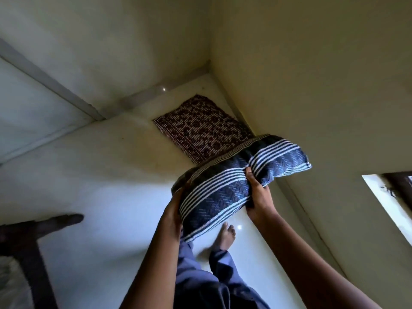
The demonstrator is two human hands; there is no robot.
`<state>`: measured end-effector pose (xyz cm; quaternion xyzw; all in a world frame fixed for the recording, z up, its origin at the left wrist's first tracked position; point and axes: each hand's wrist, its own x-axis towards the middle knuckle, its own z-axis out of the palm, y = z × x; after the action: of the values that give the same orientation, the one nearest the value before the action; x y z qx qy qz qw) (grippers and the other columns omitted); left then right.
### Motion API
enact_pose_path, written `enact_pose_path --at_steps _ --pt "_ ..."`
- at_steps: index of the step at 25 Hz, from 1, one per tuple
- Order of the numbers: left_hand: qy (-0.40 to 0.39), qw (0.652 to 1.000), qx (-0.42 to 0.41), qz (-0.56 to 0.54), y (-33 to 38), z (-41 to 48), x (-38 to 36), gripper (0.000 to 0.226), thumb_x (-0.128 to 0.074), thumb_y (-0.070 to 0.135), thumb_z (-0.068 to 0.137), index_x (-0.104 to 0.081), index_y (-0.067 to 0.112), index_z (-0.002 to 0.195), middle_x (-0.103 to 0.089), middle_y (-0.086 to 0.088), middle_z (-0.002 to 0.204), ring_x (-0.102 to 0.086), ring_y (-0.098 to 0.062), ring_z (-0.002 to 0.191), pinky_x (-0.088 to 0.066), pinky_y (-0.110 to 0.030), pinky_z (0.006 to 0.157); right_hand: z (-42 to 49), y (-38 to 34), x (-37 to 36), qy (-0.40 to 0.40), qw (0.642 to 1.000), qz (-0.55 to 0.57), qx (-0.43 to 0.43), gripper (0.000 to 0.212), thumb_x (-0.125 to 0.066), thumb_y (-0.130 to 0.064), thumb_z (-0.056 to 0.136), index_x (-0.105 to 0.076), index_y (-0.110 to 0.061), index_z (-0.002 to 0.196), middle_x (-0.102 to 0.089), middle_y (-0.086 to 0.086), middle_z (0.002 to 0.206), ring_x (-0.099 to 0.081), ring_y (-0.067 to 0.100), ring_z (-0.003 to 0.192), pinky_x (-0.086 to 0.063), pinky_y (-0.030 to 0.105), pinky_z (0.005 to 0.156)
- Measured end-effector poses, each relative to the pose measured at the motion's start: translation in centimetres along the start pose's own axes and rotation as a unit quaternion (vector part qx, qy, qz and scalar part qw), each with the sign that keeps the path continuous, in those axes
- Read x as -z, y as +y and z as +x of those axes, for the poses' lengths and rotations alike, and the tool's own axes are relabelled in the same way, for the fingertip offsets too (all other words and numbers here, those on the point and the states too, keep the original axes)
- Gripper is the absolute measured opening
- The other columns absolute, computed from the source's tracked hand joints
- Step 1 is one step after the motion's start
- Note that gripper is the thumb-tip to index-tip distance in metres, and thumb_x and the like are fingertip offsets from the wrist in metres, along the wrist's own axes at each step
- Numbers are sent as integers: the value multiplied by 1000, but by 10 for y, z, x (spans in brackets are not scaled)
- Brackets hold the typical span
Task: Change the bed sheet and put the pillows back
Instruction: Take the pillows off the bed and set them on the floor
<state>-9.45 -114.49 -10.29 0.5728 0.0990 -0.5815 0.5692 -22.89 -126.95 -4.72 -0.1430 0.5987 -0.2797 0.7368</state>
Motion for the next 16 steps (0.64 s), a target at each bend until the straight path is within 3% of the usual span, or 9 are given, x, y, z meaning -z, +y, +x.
enact_pose_path --at_steps 2,4,6,8,10,13,16 --pt "-35 991 -125 34 43 17 -23 30 -42 5 92 -64 17 109 -70 2 107 -63 -17 107 -50 -25 82 20 -21 -23 -23 999 22 -2 32 -59 -21 90 -56 -9 119 -69 9 107 -69 21 88 -57 37 79" --pt "-64 977 -198 54 93 32 -48 31 -47 5 89 -67 20 107 -69 2 109 -63 -17 105 -53 -28 82 36 -47 -50 -59 997 45 1 30 -60 -27 89 -60 -11 114 -73 6 99 -71 19 83 -58 36 70" --pt "-42 978 -193 59 137 45 -72 36 -52 9 90 -56 17 125 -61 -6 124 -58 -24 113 -49 -36 91 50 -69 -68 -91 993 69 13 38 -62 -34 84 -61 -11 113 -73 6 101 -71 20 88 -56 36 74" --pt "38 979 -183 85 155 60 -82 61 -62 15 85 -36 18 141 -49 -6 137 -51 -26 121 -44 -37 97 65 -77 -71 -110 991 75 22 54 -64 -38 78 -57 -9 122 -68 10 114 -66 25 102 -52 42 87" --pt "62 972 -206 95 151 86 -82 77 -68 15 79 -27 24 145 -43 -5 142 -48 -23 123 -43 -35 99 93 -77 -63 -116 990 75 26 58 -63 -37 77 -55 -9 127 -64 12 121 -62 27 110 -48 47 95" --pt "1 975 -212 64 102 154 -66 85 -75 16 69 -31 28 141 -53 0 133 -58 -15 114 -54 -30 86 173 -53 -29 -111 991 57 58 64 -71 -36 68 -56 -7 124 -66 11 117 -65 24 103 -53 43 89" --pt "19 983 -177 46 19 255 -35 85 -76 11 71 -31 27 141 -54 -1 133 -57 -17 116 -50 -42 93 277 5 16 -71 994 5 86 76 -80 -39 58 -57 -8 122 -67 9 113 -66 22 100 -55 38 86"
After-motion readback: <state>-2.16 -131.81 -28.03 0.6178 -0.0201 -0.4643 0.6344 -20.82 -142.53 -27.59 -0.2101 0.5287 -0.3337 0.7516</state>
